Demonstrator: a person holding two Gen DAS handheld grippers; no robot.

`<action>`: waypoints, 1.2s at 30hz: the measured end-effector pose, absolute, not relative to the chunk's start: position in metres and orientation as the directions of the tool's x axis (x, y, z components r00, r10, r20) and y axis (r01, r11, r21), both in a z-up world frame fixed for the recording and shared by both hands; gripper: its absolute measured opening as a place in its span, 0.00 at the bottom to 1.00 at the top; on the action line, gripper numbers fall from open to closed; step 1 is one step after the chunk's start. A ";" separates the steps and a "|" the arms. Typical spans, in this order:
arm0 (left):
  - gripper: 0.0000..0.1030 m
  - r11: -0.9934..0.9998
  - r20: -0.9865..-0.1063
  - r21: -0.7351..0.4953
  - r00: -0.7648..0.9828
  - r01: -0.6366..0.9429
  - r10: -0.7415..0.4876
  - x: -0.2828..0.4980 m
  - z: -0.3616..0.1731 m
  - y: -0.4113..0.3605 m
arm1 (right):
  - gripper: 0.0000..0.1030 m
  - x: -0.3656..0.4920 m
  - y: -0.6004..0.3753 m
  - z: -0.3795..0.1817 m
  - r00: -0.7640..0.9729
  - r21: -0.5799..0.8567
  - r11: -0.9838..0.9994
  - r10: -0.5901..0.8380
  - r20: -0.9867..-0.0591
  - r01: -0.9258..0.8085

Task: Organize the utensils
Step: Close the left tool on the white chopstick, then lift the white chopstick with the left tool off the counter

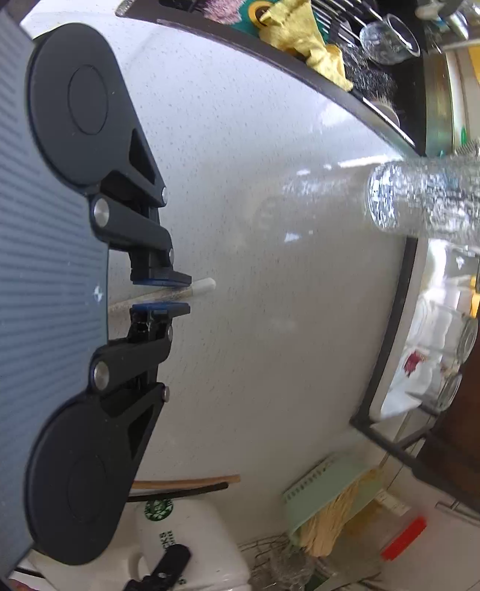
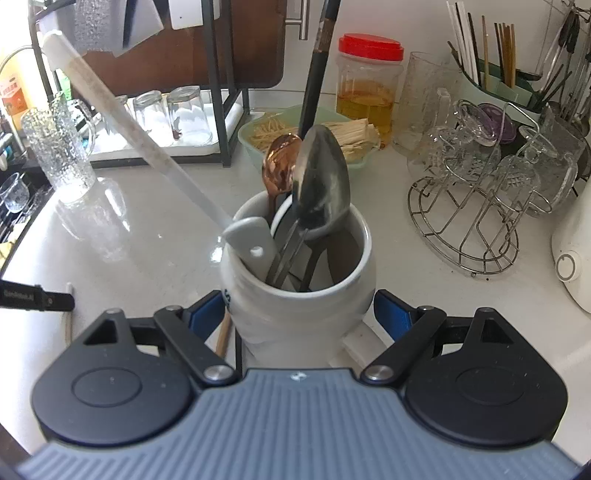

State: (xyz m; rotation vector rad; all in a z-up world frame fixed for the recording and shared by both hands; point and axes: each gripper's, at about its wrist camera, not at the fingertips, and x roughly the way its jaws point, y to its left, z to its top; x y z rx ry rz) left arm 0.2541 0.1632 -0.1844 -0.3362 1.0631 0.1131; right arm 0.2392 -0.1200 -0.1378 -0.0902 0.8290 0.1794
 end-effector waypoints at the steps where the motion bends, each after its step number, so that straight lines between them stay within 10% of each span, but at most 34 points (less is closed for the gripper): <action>1: 0.08 0.943 -0.870 -0.224 0.486 -0.245 -0.081 0.254 -0.185 0.163 | 0.86 0.239 -0.120 -0.137 0.664 -0.006 0.981 0.125 -0.737 -0.192; 36: 0.05 0.915 -0.734 -0.402 0.605 -0.023 -0.308 0.206 -0.101 0.088 | 0.87 0.252 -0.134 -0.137 0.631 0.053 0.954 0.237 -0.738 -0.296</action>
